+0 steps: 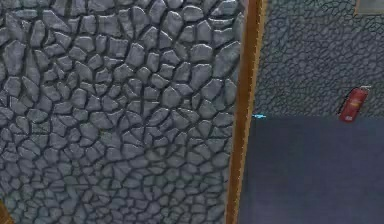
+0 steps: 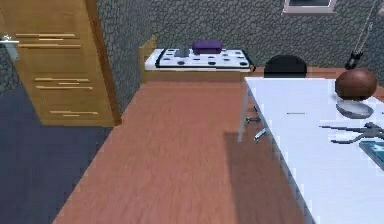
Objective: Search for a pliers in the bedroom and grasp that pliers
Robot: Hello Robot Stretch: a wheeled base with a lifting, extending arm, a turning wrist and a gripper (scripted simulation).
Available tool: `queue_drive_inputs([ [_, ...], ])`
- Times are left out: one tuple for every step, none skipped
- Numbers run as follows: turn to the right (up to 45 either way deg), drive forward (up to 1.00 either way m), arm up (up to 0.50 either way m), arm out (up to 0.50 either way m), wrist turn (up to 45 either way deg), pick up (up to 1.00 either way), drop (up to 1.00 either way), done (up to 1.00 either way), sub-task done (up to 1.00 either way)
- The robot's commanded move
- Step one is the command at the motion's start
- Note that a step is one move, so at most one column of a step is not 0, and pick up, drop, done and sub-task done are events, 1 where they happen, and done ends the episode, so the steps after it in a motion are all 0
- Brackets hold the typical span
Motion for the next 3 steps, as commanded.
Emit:
queue_drive_inputs([
  [45.0,0.00,0.00,0.00,0.0,0.00,0.00,0.00,0.00],
  [45.0,0.00,0.00,0.00,0.0,0.00,0.00,0.00,0.00],
  [0.0,1.00,0.00,0.00,0.0,0.00,0.00,0.00,0.00],
])
